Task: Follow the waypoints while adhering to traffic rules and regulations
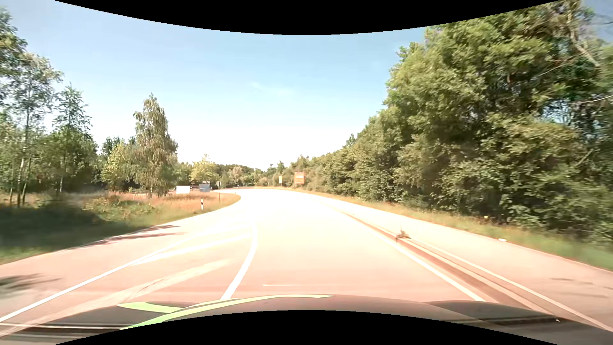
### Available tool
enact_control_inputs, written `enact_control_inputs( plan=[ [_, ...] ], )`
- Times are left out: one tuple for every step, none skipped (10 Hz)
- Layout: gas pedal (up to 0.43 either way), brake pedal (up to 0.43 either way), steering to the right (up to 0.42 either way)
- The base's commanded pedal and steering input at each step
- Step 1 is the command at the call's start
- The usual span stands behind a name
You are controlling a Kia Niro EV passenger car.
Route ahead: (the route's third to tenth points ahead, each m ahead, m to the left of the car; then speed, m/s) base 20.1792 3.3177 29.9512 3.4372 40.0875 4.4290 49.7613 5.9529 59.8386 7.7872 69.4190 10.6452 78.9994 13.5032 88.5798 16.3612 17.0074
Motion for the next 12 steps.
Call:
enact_control_inputs(
  plan=[
    [0.000,0.177,-0.025],
    [0.000,0.177,-0.025],
    [0.000,0.177,-0.025],
    [0.000,0.177,-0.025],
    [0.000,0.177,-0.026],
    [0.000,0.177,-0.025],
    [0.000,0.177,-0.025],
    [0.000,0.177,-0.025],
    [0.000,0.177,-0.024],
    [0.000,0.177,-0.024],
    [0.000,0.183,-0.024],
    [0.000,0.183,-0.023]
  ],
)
